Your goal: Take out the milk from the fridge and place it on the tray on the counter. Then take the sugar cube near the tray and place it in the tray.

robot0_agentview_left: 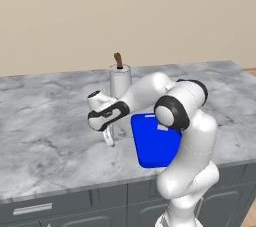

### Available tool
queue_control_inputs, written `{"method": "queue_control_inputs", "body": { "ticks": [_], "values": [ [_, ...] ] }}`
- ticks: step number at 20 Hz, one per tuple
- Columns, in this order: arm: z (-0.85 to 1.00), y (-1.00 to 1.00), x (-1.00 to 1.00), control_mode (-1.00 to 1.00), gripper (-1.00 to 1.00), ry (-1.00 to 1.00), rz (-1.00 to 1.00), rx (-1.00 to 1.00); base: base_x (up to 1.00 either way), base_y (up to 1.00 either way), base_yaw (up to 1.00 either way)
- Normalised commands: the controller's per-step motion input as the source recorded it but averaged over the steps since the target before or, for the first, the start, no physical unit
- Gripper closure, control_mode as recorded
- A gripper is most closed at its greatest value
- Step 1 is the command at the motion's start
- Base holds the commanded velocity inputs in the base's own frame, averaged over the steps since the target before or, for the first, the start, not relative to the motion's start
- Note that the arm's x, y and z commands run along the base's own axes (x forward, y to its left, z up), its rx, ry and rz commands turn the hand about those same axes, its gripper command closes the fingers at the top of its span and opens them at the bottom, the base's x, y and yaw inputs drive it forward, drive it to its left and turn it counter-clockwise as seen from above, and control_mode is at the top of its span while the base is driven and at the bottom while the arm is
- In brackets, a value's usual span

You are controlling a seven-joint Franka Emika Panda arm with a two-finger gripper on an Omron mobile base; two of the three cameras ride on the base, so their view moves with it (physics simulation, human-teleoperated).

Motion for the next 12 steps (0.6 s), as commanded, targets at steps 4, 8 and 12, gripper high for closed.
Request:
{"method": "queue_control_inputs", "body": {
  "ticks": [4,8,12],
  "values": [
    [0.00,-0.14,-0.03,-1.00,-1.00,-0.09,0.00,0.00,0.00,0.00,0.00],
    [0.00,-0.12,0.00,-1.00,-1.00,-0.41,0.00,0.00,0.00,0.00,0.00],
    [0.00,-0.07,0.00,-1.00,-1.00,-0.15,0.00,0.00,0.00,0.00,0.00]
  ]
}}
